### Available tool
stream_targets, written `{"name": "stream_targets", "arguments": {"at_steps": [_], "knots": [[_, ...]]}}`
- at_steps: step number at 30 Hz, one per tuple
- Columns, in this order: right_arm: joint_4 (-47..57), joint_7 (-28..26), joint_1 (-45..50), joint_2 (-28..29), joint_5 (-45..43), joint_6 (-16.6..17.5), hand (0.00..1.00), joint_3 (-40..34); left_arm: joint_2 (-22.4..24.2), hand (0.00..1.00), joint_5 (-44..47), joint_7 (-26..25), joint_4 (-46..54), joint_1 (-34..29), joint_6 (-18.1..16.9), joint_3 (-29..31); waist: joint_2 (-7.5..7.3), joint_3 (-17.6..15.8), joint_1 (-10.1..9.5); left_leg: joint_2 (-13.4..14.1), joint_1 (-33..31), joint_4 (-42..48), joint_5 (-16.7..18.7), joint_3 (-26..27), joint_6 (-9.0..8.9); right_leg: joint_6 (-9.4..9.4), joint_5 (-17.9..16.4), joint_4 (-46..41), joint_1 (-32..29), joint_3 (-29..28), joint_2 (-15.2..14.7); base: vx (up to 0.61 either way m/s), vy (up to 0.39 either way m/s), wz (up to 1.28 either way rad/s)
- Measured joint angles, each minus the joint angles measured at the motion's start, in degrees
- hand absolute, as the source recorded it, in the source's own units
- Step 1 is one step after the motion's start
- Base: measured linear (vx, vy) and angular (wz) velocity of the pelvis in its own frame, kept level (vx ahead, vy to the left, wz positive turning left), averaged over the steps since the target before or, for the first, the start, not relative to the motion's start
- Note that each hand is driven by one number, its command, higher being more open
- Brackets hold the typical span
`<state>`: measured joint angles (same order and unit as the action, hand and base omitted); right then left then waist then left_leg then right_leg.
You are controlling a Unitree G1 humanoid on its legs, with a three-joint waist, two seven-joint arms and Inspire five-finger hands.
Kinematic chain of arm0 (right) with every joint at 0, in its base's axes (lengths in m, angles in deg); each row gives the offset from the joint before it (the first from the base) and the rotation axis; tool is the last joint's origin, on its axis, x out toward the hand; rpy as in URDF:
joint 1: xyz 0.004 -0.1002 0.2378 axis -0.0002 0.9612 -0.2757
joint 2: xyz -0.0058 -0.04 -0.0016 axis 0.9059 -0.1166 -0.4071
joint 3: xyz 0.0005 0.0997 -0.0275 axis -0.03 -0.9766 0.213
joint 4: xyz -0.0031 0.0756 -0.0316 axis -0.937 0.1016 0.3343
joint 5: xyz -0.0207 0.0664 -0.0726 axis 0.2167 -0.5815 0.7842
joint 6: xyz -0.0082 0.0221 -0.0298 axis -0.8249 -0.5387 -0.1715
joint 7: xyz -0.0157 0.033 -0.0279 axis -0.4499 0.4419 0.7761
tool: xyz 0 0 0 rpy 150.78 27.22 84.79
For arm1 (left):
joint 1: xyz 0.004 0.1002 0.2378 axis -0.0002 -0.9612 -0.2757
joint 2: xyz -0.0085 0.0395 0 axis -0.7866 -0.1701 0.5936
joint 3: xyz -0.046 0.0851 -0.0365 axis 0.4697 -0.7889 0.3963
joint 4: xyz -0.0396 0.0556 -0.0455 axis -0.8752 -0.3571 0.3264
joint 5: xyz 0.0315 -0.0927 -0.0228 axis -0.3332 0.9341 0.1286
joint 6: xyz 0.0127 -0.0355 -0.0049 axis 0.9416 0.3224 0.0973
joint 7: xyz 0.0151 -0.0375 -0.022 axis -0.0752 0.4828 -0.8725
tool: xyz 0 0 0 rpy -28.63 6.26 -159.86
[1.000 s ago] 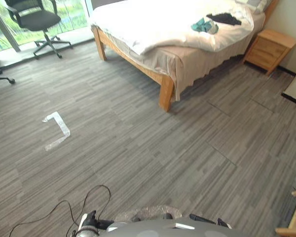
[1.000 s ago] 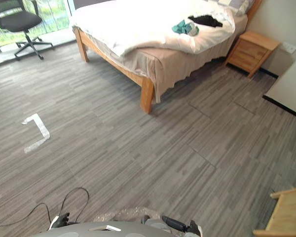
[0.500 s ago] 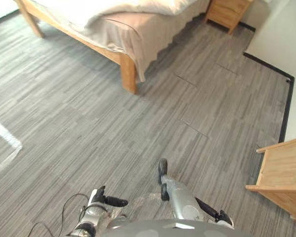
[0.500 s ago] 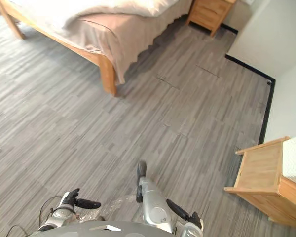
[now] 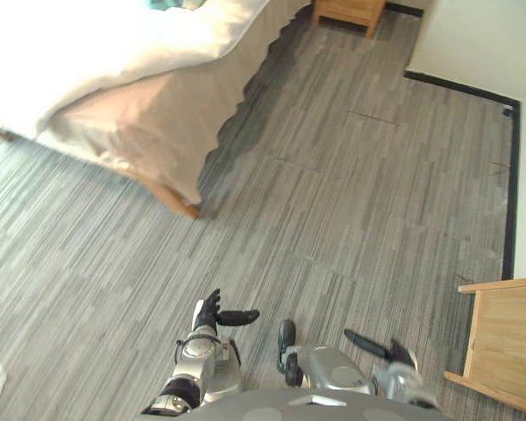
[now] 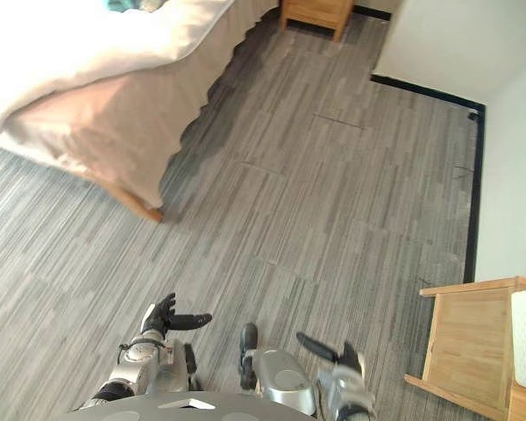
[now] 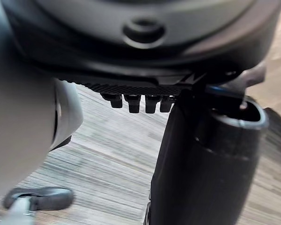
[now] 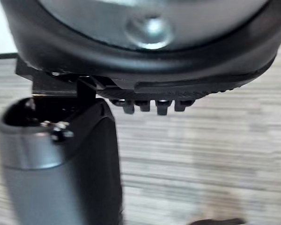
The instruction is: Tidy up the quilt and then pick up the clothes from the bed and put them into the laundry hamper
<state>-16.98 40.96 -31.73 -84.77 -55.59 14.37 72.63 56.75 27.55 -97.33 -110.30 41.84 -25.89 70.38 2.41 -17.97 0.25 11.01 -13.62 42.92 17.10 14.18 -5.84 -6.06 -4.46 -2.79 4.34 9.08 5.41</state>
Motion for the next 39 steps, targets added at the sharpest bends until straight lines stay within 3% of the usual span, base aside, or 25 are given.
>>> {"name": "stream_targets", "arguments": {"at_steps": [1, 4, 6, 7, 8, 9, 10, 11, 12, 14, 15, 16, 18, 20, 22, 23, 24, 25, 27, 29, 31, 34, 35, 36, 39], "knots": [[0.51, -0.12, -0.54, 0.27, 0.01, 0.28, 1.00, 0.13, 0.03, 1.00, 0.38, 0.08, -0.05, 0.25, -0.35, 0.00, -0.20, -0.01, -0.39, -0.83, -1.00, -3.96, -0.49, 0.98, 0.71, 0.10, -0.68, 1.47, 2.16, -0.37, -0.27, 0.56, -0.036, -0.31], [2.64, -0.34, -0.73, 0.83, -0.01, 1.85, 1.00, 2.24, 1.21, 1.00, 2.04, 0.15, 0.02, 0.73, -0.73, 0.00, 0.81, 0.66, -0.99, -4.25, -6.15, -25.84, -9.91, 10.12, 7.39, 0.70, -4.53, 6.77, 11.53, -0.50, -0.12, 0.57, 0.038, -0.05], [2.65, -0.34, 0.24, 1.96, -0.03, 1.83, 1.00, 2.25, 1.74, 1.00, 2.22, 0.23, 0.01, 0.67, -1.18, 0.38, 0.95, 1.08, -1.99, -7.27, -7.13, -31.00, -12.67, 13.33, 11.13, 2.35, -7.02, 6.88, 16.00, -0.53, 0.08, 0.65, 0.107, 0.03], [2.48, -0.43, 1.58, 3.68, -0.02, 1.71, 1.00, 2.25, 1.64, 1.00, 2.44, 0.49, -0.38, 0.23, -1.35, 2.50, -0.67, 2.04, -2.81, -10.39, -6.83, -32.02, -18.21, 11.08, 17.43, 3.86, -9.12, 6.16, 18.64, -0.29, -0.29, 0.78, 0.101, 0.20], [1.85, -0.49, 3.26, 6.03, 0.01, 1.61, 1.00, 2.15, 1.07, 1.00, 4.14, 0.37, -1.65, 0.02, -1.38, 5.50, -3.77, 4.52, -3.32, -12.85, -6.70, -31.91, -23.15, 9.58, 19.50, 5.43, -11.25, 2.08, 18.23, 0.78, -1.86, 0.99, 0.084, 0.47], [0.14, -0.63, 3.71, 7.04, 0.02, 1.47, 1.00, 1.89, 0.68, 1.00, 5.18, 0.33, -1.82, 0.27, -1.15, 7.05, -5.88, 5.21, -3.43, -14.27, -6.04, -31.69, -21.10, 8.10, 19.57, 6.81, -11.86, -5.88, 15.06, 1.86, -3.51, 0.85, 0.036, 0.60], [-0.81, -1.10, 3.67, 7.20, 0.01, 0.64, 1.00, 1.10, 0.42, 1.00, 6.66, 0.26, -1.74, 0.20, -1.07, 7.88, -6.26, 5.16, -3.56, -14.47, -5.23, -31.52, -19.67, 6.55, 18.96, 8.37, -10.90, -14.08, 12.03, 1.59, -3.65, 0.80, 0.039, 0.83], [-1.87, -1.50, 3.47, 6.75, 1.38, -0.31, 1.00, -0.35, -0.54, 1.00, 8.23, 0.17, -2.77, 0.24, -0.55, 8.60, -6.67, 5.19, -3.25, -14.58, -2.89, -30.33, -16.99, 3.33, 16.76, 15.20, -7.22, -29.98, 6.07, 0.51, -4.36, 0.76, 0.043, 1.07], [-1.77, -1.04, 4.40, 6.77, 2.23, -0.15, 1.00, -0.53, -1.51, 1.00, 8.70, -0.15, -4.28, 0.28, 0.60, 9.00, -7.19, 5.08, -2.88, -15.64, 1.38, -29.45, -13.98, 0.00, 15.56, 16.63, -6.42, -43.96, 2.25, -1.31, -4.69, 0.75, 0.034, 1.17], [-1.09, -1.31, 5.45, 5.93, 2.00, -0.09, 1.00, -1.36, -2.37, 1.00, 9.15, -1.15, -6.24, -0.41, 1.05, 9.06, -6.67, 4.77, -2.65, -16.13, 8.60, -30.47, -11.47, -3.71, 14.12, 14.18, -7.83, -53.68, -1.14, -0.64, -7.19, 0.73, -0.032, 1.11], [-0.03, -1.48, 6.32, 5.53, 2.08, 0.63, 1.00, -1.32, -2.65, 1.00, 10.39, -1.84, -6.45, -1.83, 0.96, 9.06, -5.58, 4.95, -1.43, -16.23, 13.50, -32.32, -10.08, -7.78, 13.41, 11.04, -9.67, -55.52, -4.49, 1.40, -9.36, 0.83, -0.121, 1.65], [1.62, -1.66, 6.84, 4.81, 2.18, 1.33, 1.00, -1.30, -2.66, 1.00, 10.98, -2.17, -6.85, -1.85, 0.86, 9.04, -5.36, 5.13, -0.46, -15.86, 17.46, -33.90, -9.41, -12.13, 12.71, 7.74, -11.72, -53.80, -8.33, 2.23, -10.92, 0.65, -0.153, 1.76], [2.50, -1.94, 6.78, 4.19, 2.26, 1.89, 1.00, -1.28, -2.20, 1.00, 11.37, -2.29, -7.41, -1.43, 0.86, 8.96, -3.98, 4.97, 0.00, -13.80, 21.14, -35.30, -8.65, -17.57, 11.48, 6.78, -12.96, -44.06, -13.78, 0.90, -12.33, 0.61, -0.266, 1.85], [2.69, -2.31, 6.45, 4.02, 2.27, 2.01, 1.00, -1.25, -1.93, 1.00, 12.71, -2.38, -7.15, -1.34, 0.42, 8.47, -3.31, 5.07, 0.09, -11.22, 22.33, -35.22, -7.70, -21.75, 9.90, 10.22, -10.47, -27.22, -16.54, -4.45, -12.57, 0.63, -0.433, 1.87], [2.09, -2.68, 6.84, 4.24, 2.15, 1.95, 1.00, -1.59, -1.96, 1.00, 12.59, -2.74, -6.82, -1.64, -0.29, 8.54, -5.56, 5.74, -0.06, -9.02, 21.04, -31.33, -0.73, -25.49, 3.69, 17.63, -3.29, -9.14, -17.06, -16.17, -14.78, 0.68, -0.608, 2.33], [1.56, -2.91, 6.52, 3.98, 2.23, 1.84, 1.00, -1.99, -1.80, 1.00, 12.59, -2.73, -6.85, -1.84, -0.23, 9.63, -5.27, 5.43, -0.16, -8.05, 20.85, -29.67, 1.08, -26.46, 2.51, 18.15, 1.67, -11.57, -16.84, -15.92, -13.84, 0.44, -0.467, 1.80], [1.37, -3.09, 6.24, 3.47, 2.20, 1.52, 1.00, -2.36, -0.92, 1.00, 12.47, -2.76, -6.71, -1.98, -0.16, 10.80, -4.30, 5.20, -0.22, -6.98, 20.66, -28.06, 1.74, -27.36, 1.61, 16.41, 1.45, -14.56, -16.79, -15.46, -13.27, 0.37, -0.473, 1.27], [1.38, -3.00, 6.23, 2.38, 2.24, 1.13, 1.00, -2.38, 0.47, 1.00, 12.34, -2.74, -6.90, -2.27, 0.40, 12.68, -2.40, 5.41, -0.29, -5.03, 19.52, -24.74, 1.25, -26.95, 2.00, 14.22, -1.93, -17.81, -15.86, -11.36, -12.66, 0.41, -0.516, 1.54], [2.26, -2.93, 6.43, 1.33, 2.10, 1.03, 1.00, -2.13, 2.50, 1.00, 12.15, -2.73, -6.00, -2.50, 0.09, 14.76, -0.08, 4.95, 0.05, -2.19, 15.59, -15.51, -1.42, -24.66, -0.70, 11.65, -3.74, -17.60, -10.22, -3.90, -12.65, 0.43, -0.518, 1.58], [2.75, -2.78, 6.78, 1.33, 2.07, 0.96, 1.00, 0.05, 2.77, 1.00, 12.15, -2.50, -4.96, -2.82, -0.30, 14.59, 0.29, 5.11, -0.29, 0.34, 10.86, -7.42, -2.01, -18.38, -1.87, 10.94, -3.98, -13.37, -4.38, 1.45, -12.65, 0.28, -0.348, 1.25], [2.74, -2.81, 7.06, 2.22, 2.01, 1.30, 1.00, 1.18, 2.60, 1.00, 11.40, -2.31, -3.97, -3.12, -0.67, 12.86, 0.28, 5.16, -1.06, 2.48, 9.94, -7.65, -1.94, -5.82, -1.68, 10.78, -3.89, -9.03, 1.21, 5.56, -13.08, 0.24, -0.233, 0.90], [2.68, -3.24, 6.80, 2.42, 2.00, 1.54, 1.00, 1.70, 2.19, 1.00, 8.01, -2.06, -4.16, -3.02, -0.63, 9.87, 0.49, 5.35, -1.43, 0.79, 10.17, -17.80, -3.13, 0.52, -0.42, 10.79, -3.89, -7.36, 2.19, 6.42, -14.25, 0.15, -0.041, 0.36], [2.65, -3.59, 6.76, 2.40, 1.94, 1.25, 1.00, 1.54, 2.01, 1.00, 7.01, -1.89, -5.11, -2.98, -0.61, 8.34, 1.00, 5.59, -1.24, -0.86, 10.75, -27.60, -9.32, 0.70, 0.57, 10.91, -3.89, -6.84, 2.18, 6.44, -14.46, 0.13, 0.087, 0.15], [2.20, -3.73, 6.49, 2.42, 2.00, 1.01, 1.00, 1.34, 1.59, 1.00, 6.83, -1.78, -5.26, -2.57, -0.37, 7.78, 0.60, 5.47, -1.43, -1.69, 11.66, -29.35, -11.19, 0.46, -0.43, 11.13, -3.96, -6.71, 2.38, 6.19, -14.87, 0.17, 0.113, 0.16], [0.48, -3.84, 6.30, 3.95, 2.13, 0.46, 1.00, 1.12, -1.45, 1.00, 5.62, -1.45, -7.29, -1.96, -0.35, 4.99, -3.07, 6.83, -0.83, -5.02, 13.27, -33.33, -13.34, 0.75, 0.66, 12.62, -2.98, -3.23, 3.71, 4.96, -16.56, 0.13, 0.099, 0.12]]}}
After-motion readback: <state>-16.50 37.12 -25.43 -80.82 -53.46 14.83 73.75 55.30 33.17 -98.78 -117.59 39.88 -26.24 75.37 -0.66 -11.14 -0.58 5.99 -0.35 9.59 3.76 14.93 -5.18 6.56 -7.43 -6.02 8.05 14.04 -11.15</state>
